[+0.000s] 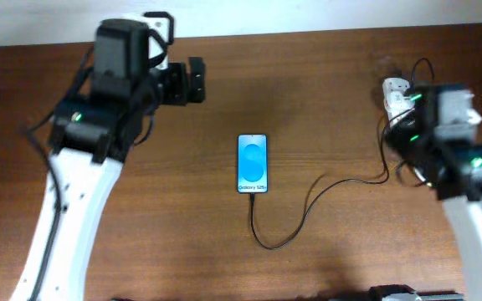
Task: Plug charger to phone and switch on socket
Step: 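Retract the left arm and move the right gripper to the power strip switch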
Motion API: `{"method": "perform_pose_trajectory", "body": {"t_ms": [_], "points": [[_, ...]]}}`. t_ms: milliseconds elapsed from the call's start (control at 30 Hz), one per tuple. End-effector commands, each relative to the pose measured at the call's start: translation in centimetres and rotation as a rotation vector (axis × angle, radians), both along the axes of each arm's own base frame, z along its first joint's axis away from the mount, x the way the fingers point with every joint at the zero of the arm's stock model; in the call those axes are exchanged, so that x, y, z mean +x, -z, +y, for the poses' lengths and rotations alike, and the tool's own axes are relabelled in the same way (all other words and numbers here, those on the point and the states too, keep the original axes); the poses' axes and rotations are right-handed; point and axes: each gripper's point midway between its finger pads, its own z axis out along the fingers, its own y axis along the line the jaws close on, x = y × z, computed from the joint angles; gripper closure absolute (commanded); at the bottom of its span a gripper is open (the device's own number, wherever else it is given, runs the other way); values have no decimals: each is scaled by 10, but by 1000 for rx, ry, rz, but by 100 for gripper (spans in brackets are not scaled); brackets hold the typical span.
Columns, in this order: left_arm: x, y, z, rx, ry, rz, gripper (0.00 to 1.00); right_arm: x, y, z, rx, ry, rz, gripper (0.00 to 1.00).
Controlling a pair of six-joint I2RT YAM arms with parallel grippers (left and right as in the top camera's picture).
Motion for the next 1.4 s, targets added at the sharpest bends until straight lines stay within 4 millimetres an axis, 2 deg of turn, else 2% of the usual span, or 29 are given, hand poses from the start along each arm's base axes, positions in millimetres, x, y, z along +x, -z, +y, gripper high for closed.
{"method": "perform_pose_trajectory", "body": {"t_ms": [0, 67, 167, 200, 300, 367, 467, 533, 667, 867, 1067, 1367], "points": [[-1, 21, 21, 105, -76, 61, 0, 32, 30, -30, 133, 70, 36, 96], [-12, 23, 24, 114, -75, 89, 0, 55, 53, -55, 167, 128, 101, 96], [-27, 0, 28, 94, -81, 37, 0, 83, 73, -75, 194, 139, 145, 96], [-34, -11, 31, 87, -86, 7, 0, 100, 83, -78, 231, 110, 160, 96], [-63, -43, 59, 103, -193, -74, 0, 128, 115, -91, 266, 121, 212, 96], [-93, -63, 91, 151, -320, -124, 0, 146, 135, -100, 268, 126, 219, 96], [-144, -82, 132, 169, -486, -175, 0, 161, 158, -111, 280, 167, 207, 96], [-172, -89, 141, 158, -491, -198, 1, 161, 169, -119, 298, 215, 210, 96], [-205, -104, 150, 118, -499, -266, 1, 168, 172, -131, 283, 235, 181, 96], [-209, -100, 151, 125, -497, -252, 1, 169, 177, -134, 274, 240, 183, 96], [-209, -100, 151, 126, -497, -251, 1, 172, 200, -133, 293, 238, 212, 96], [-209, -98, 151, 130, -496, -246, 1, 178, 199, -134, 291, 239, 184, 96]]}}
